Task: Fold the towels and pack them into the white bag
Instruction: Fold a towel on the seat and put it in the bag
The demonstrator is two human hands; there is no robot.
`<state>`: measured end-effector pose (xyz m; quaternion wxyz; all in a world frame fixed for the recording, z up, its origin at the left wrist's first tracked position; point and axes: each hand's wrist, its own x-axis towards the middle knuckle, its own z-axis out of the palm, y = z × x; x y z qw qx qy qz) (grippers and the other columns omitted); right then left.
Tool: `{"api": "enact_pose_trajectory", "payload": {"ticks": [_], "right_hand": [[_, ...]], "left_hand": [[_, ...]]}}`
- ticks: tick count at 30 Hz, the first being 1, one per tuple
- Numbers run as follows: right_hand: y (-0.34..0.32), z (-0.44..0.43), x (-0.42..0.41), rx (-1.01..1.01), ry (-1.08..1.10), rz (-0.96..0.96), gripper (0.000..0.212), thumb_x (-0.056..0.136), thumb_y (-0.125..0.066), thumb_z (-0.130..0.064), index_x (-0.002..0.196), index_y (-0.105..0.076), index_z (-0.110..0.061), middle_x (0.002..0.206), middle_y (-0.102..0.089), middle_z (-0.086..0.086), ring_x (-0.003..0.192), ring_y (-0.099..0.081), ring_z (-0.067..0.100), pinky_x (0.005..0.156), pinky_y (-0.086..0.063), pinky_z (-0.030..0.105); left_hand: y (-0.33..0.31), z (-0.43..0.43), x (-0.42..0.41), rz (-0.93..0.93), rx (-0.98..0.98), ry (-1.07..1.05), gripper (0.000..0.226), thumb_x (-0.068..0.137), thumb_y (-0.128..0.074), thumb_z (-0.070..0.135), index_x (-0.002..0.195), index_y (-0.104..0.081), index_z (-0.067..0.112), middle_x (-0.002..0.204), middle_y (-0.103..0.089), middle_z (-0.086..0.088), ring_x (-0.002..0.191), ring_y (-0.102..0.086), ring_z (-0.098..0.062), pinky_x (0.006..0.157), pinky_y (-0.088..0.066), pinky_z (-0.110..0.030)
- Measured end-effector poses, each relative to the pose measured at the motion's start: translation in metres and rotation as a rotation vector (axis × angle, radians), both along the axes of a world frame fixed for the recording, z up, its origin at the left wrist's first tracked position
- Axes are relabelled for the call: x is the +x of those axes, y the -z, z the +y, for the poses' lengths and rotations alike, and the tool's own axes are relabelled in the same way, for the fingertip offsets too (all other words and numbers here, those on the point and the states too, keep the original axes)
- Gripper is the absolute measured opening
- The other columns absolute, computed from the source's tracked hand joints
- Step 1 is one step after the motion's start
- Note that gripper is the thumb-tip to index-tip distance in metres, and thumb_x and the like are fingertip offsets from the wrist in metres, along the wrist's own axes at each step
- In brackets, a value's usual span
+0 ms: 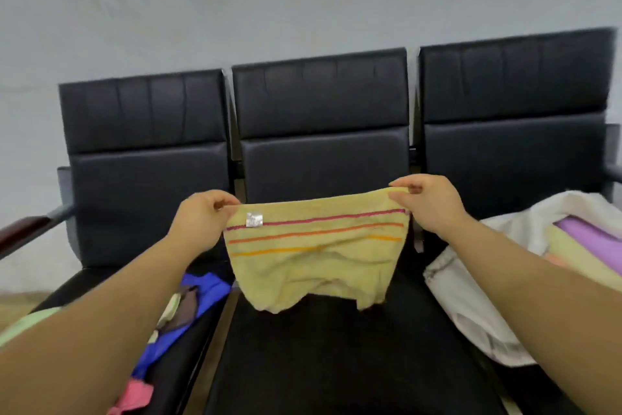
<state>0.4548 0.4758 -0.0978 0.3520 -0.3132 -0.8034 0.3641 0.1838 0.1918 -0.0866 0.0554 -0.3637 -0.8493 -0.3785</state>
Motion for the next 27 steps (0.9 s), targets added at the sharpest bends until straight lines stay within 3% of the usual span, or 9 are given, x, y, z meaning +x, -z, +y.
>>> {"api": "enact_pose_trajectory", "payload": {"ticks": [2,5,9,14,19,23,27], "right_hand": [[-0.040,0.001,0.000,0.058,0.029,0.098,0.016,0.088,-0.078,-0.027,0.103,-0.077,-0.031,0.089,-0.070,-0.016,0.081,-0.066,0.003,0.064,-0.045,0.018],[-0.086,-0.005,0.011,0.141,0.033,0.182,0.014,0.089,-0.077,-0.027,0.102,-0.076,-0.031,0.088,-0.070,-0.015,0.080,-0.064,0.001,0.064,-0.045,0.015],[-0.089,-0.020,0.036,0.094,-0.028,0.261,0.013,0.089,-0.077,-0.024,0.095,-0.075,-0.035,0.090,-0.073,-0.013,0.083,-0.067,0.002,0.069,-0.048,0.019],[0.005,-0.032,0.071,-0.113,-0.144,0.033,0.012,0.088,-0.078,-0.016,0.095,-0.078,-0.025,0.085,-0.077,-0.001,0.080,-0.071,0.013,0.073,-0.057,0.031],[0.128,-0.053,0.106,-0.415,-0.258,-0.307,0.009,0.087,-0.077,-0.004,0.096,-0.076,-0.007,0.078,-0.072,0.007,0.069,-0.068,0.009,0.066,-0.056,0.026],[0.174,-0.059,0.111,-0.479,-0.301,-0.503,0.015,0.085,-0.081,-0.017,0.099,-0.078,-0.018,0.096,-0.077,0.008,0.094,-0.074,0.025,0.086,-0.059,0.039],[0.183,-0.060,0.108,-0.481,-0.278,-0.530,0.013,0.089,-0.076,-0.014,0.101,-0.074,-0.015,0.096,-0.076,0.014,0.080,-0.071,0.018,0.069,-0.059,0.027]], "left_hand": [[-0.043,0.002,0.000,0.086,0.064,-0.009,0.013,0.095,-0.066,0.024,0.090,-0.071,0.034,0.087,-0.068,0.017,0.086,-0.063,-0.008,0.073,-0.043,-0.025],[-0.092,-0.005,0.009,0.178,0.148,-0.002,0.013,0.098,-0.064,0.023,0.094,-0.070,0.034,0.087,-0.066,0.019,0.083,-0.062,-0.004,0.067,-0.042,-0.021],[-0.098,-0.028,0.029,0.187,0.158,0.043,0.013,0.096,-0.066,0.022,0.093,-0.071,0.033,0.089,-0.068,0.019,0.083,-0.062,-0.002,0.067,-0.041,-0.017],[-0.006,-0.062,0.045,0.001,-0.130,0.155,0.019,0.091,-0.073,0.015,0.083,-0.074,0.032,0.076,-0.072,0.019,0.072,-0.065,0.002,0.066,-0.045,-0.017],[0.113,-0.093,0.066,-0.242,-0.500,0.278,0.015,0.085,-0.079,0.020,0.081,-0.075,0.033,0.080,-0.074,0.015,0.074,-0.066,0.004,0.075,-0.052,-0.020],[0.159,-0.096,0.073,-0.328,-0.614,0.299,0.015,0.086,-0.077,0.015,0.086,-0.074,0.030,0.090,-0.075,0.006,0.080,-0.067,-0.001,0.078,-0.053,-0.017],[0.170,-0.090,0.065,-0.346,-0.596,0.245,0.010,0.089,-0.076,0.018,0.094,-0.074,0.027,0.095,-0.074,0.005,0.090,-0.069,-0.010,0.069,-0.046,-0.007]]}}
